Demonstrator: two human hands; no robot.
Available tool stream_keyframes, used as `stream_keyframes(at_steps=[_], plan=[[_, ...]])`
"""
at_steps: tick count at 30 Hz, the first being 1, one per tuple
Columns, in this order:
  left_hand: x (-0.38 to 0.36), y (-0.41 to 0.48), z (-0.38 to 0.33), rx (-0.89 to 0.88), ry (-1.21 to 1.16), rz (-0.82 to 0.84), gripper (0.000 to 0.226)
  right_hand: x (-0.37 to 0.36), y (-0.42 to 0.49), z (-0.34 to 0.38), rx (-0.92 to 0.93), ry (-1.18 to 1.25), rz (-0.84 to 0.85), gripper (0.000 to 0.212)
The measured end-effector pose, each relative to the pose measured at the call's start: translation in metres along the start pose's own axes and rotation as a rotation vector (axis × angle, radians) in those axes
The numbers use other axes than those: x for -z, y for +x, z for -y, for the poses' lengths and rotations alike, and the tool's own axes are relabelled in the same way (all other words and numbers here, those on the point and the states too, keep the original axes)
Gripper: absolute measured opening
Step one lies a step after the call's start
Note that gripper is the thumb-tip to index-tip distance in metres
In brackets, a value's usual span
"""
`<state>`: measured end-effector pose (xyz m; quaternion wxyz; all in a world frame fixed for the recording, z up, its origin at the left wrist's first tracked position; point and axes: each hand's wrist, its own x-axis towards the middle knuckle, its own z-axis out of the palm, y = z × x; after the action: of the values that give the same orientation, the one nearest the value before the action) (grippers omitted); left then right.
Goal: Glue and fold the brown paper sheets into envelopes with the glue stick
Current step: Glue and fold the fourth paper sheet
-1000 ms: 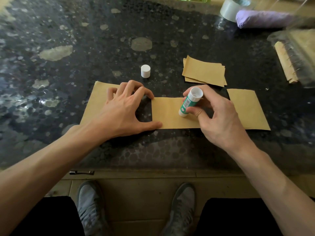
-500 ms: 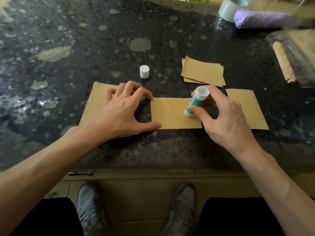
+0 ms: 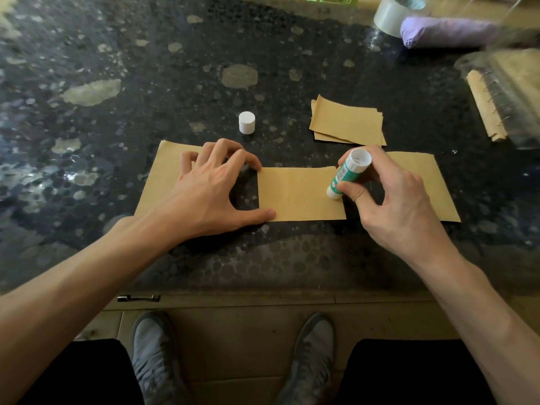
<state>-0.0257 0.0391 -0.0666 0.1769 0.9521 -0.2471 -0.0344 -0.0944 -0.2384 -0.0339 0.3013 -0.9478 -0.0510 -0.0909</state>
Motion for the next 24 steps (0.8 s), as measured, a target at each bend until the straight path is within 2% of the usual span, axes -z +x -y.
stream_keyframes(at_steps=[9, 14, 20, 24], plan=[[0.001, -0.001, -0.001, -0.002, -0.004, 0.007, 0.087, 0.002, -0.001, -0.007, 0.023, -0.057, -0.040, 0.036], [0.001, 0.000, -0.001, -0.005, -0.004, -0.003, 0.086, 0.003, 0.002, -0.008, -0.034, 0.124, -0.189, 0.032], [0.001, 0.000, -0.001, -0.005, -0.010, 0.000, 0.088, 0.004, 0.011, 0.000, 0.022, 0.343, -0.330, 0.032], [0.001, 0.000, 0.000, -0.010, -0.011, -0.010, 0.087, -0.005, 0.012, 0.010, 0.027, 0.390, -0.217, 0.036]])
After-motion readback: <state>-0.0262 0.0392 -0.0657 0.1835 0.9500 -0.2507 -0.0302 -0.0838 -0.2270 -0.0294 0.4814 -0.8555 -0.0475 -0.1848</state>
